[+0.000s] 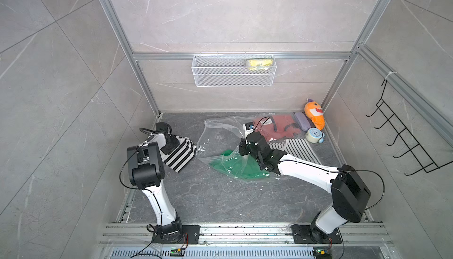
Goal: Take the tank top out of the vacuum bag
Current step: Move the tank top to the corner of the board.
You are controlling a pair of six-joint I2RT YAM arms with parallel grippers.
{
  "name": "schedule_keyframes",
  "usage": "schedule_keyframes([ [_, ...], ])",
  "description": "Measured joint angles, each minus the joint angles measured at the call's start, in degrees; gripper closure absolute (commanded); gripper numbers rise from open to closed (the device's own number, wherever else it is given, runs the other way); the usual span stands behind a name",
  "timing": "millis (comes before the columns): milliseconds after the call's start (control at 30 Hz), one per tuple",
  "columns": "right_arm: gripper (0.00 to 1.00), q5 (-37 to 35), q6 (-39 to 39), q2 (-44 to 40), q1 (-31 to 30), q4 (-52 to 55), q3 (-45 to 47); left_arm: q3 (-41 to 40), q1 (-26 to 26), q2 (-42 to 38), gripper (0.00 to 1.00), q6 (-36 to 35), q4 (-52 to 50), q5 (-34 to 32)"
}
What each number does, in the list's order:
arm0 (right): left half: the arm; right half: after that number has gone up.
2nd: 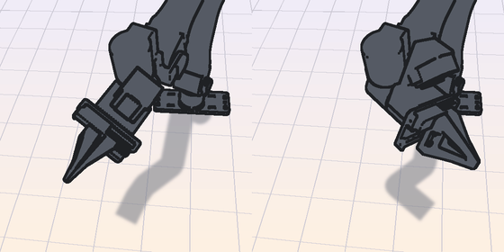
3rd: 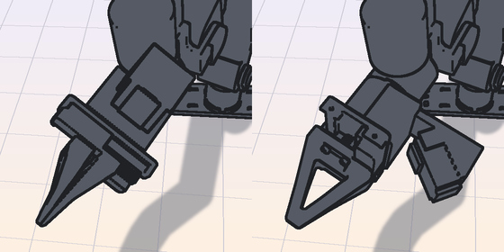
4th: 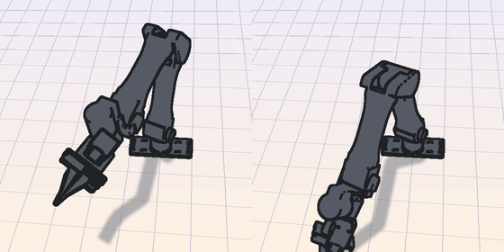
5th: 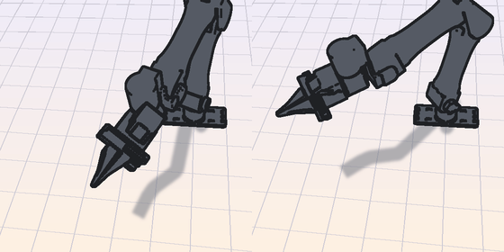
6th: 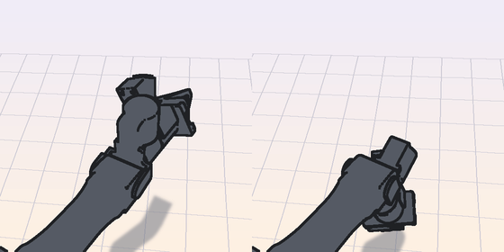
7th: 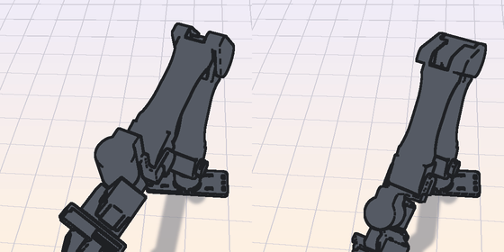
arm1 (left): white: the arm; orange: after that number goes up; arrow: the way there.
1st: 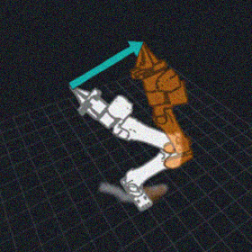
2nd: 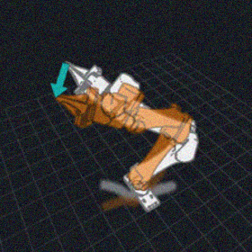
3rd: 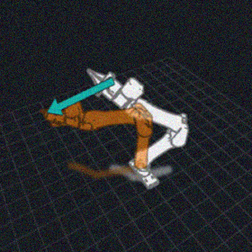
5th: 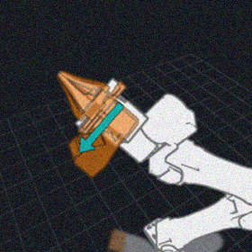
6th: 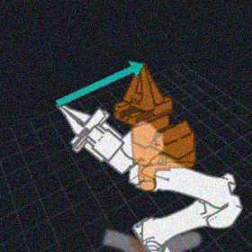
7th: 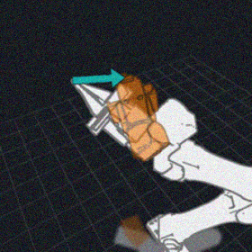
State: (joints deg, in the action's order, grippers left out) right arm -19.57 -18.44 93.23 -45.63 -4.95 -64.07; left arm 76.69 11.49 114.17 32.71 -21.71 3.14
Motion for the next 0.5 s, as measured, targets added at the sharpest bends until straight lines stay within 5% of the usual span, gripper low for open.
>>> schedule_keyframes([
  [300, 1.00, -1.53, -0.02, -1.11, 0.24, -1.29, 0.96, -0.09, -0.90, -0.52, 0.52, 0.07, -0.09, -1.57],
  [500, 1.00, -1.70, -0.17, -1.11, 0.24, -2.23, 1.57, -0.74, -6.27, -7.13, 0.52, -1.97, -4.20, -2.84],
])
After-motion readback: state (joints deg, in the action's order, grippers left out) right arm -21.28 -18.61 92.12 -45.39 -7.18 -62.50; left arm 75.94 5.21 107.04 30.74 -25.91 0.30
